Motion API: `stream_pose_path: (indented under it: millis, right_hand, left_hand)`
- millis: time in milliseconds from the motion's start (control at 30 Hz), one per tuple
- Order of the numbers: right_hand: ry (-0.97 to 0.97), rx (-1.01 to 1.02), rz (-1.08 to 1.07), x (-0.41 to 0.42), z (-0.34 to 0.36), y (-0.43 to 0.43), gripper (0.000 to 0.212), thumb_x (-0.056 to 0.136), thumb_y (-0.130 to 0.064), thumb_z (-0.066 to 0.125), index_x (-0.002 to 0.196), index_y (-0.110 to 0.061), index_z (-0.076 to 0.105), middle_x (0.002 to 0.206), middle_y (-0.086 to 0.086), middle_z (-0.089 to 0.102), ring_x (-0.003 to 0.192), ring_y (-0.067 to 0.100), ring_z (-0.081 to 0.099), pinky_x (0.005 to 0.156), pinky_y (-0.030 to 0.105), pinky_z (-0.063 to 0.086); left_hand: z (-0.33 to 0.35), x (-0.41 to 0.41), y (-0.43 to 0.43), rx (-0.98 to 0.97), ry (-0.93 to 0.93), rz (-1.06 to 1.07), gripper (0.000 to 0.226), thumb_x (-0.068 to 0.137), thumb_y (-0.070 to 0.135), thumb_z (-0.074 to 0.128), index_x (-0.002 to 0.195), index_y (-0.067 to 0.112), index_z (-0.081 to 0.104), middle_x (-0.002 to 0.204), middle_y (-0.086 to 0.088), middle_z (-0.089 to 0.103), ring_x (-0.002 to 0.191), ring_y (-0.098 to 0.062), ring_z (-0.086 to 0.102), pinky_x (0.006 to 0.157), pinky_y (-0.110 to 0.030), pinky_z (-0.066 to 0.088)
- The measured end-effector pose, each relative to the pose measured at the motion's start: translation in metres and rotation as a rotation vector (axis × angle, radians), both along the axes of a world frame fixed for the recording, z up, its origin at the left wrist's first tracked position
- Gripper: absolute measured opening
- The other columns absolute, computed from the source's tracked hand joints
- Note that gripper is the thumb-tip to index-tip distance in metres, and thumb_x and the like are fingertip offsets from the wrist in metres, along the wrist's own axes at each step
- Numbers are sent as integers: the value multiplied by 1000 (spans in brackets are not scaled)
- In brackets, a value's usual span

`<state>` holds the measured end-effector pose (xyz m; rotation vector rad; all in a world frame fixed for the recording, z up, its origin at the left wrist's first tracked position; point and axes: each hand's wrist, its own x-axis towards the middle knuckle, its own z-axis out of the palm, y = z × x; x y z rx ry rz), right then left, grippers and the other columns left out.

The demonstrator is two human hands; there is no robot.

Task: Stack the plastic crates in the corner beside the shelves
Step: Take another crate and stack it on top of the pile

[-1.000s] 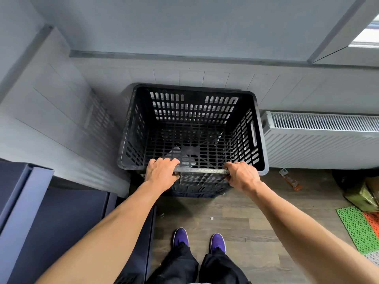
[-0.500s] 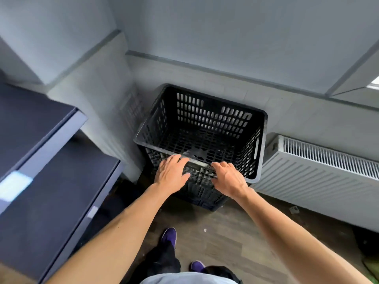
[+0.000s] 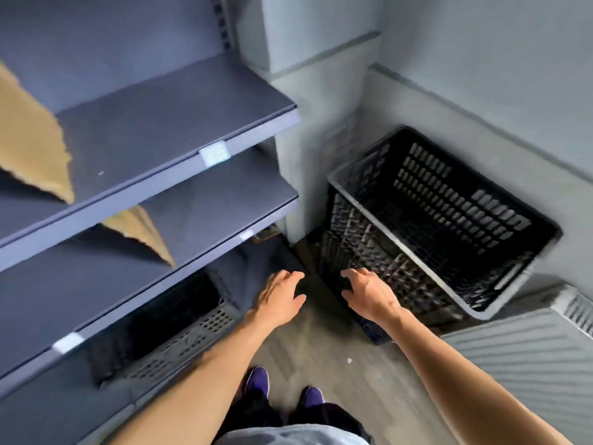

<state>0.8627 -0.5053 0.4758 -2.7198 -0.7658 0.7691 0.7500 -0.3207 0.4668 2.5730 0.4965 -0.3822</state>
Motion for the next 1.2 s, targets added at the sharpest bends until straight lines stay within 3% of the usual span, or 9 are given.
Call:
stream_pose_path:
  millis: [200, 500, 667, 1000, 1200]
  right_hand:
    - [79, -10, 221, -45, -15, 72, 48, 93, -32, 54, 140, -24, 51, 134, 10, 58, 125, 31, 55, 101, 38, 47]
    - [154, -16, 384, -132, -32, 170, 48, 93, -33, 53, 140, -24, 53, 142, 4, 56, 131, 24, 52, 103, 30, 41]
    - [158, -51, 360, -182, -41, 204, 48, 95, -35, 54, 142, -24, 50, 141, 6, 58, 130, 26, 53, 103, 31, 42]
    - [273, -93, 92, -338, -84, 255, 47, 97, -39, 54, 141, -25, 52, 137, 4, 60, 126, 25, 56, 100, 31, 44]
    - [311, -73, 9, -380, -113, 281, 45, 97, -40, 54, 138, -23, 55, 133, 7, 63, 122, 27, 59, 98, 33, 46]
  left_hand:
    - [-8, -81, 40, -6, 53, 249, 52, 94, 39, 57, 144, 29, 46, 140, 0, 52, 129, -24, 51, 104, -38, 44]
    - [-17, -209, 105, 31, 173, 459, 50, 96, 40, 52, 145, 30, 43, 146, 1, 48, 133, -23, 46, 106, -41, 43]
    - [-29, -261, 152, 15, 191, 414, 49, 97, 39, 51, 145, 30, 43, 146, 0, 48, 134, -23, 46, 106, -40, 43]
    - [-79, -359, 248, -65, 271, 186, 47, 97, 38, 53, 142, 27, 45, 144, -1, 49, 133, -24, 46, 104, -40, 44]
    - [-112, -398, 275, -86, 287, 142, 47, 99, 37, 50, 144, 23, 45, 141, -3, 53, 130, -24, 49, 104, -38, 43]
